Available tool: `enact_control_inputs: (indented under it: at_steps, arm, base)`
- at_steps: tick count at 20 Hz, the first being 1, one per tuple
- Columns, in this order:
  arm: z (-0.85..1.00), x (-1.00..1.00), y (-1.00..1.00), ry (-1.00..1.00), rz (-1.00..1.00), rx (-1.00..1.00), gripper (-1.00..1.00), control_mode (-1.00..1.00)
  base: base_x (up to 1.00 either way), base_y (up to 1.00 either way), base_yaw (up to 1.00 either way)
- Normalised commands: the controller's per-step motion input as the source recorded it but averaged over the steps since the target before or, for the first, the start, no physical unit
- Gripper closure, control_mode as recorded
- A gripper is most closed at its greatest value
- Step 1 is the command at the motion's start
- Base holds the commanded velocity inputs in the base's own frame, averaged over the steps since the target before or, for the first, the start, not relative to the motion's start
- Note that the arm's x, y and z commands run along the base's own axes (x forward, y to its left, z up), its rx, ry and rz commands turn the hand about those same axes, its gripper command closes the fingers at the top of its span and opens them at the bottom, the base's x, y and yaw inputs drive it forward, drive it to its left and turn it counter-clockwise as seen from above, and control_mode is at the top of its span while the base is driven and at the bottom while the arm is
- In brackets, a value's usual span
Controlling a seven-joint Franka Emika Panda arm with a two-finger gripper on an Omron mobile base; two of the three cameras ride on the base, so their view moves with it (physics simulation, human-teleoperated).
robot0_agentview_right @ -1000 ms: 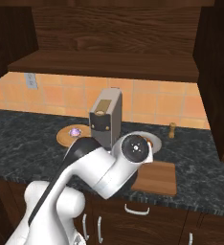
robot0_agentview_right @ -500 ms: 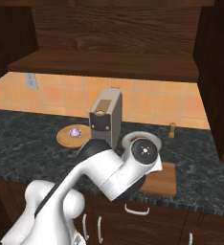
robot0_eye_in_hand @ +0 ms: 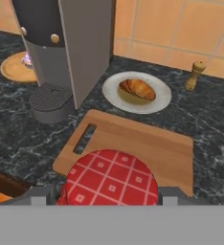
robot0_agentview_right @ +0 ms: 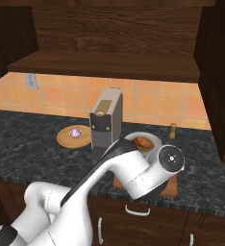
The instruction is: From the different types of pastries on the counter, select a croissant and place it on the cutting board. Then retrieve a jar of jam from the cabinet and place it alongside the croissant on the cutting board.
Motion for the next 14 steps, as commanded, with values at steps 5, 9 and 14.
enact_control_inputs:
  at_steps: [5,9,14]
  arm:
    - [-0.46,0.08,0.29,0.00,-0.05,-0.12,1.00,-1.00]
    - [0.00,0.27,-0.13,-0.02,0.00,0.00,1.00,-1.00]
    - [0.00,0.19,-0.13,-0.03,0.00,0.00,1.00,-1.00]
  base:
    - [0.00,0.00,0.00]
    - [0.00,0.00,0.00]
    - [0.00,0.00,0.00]
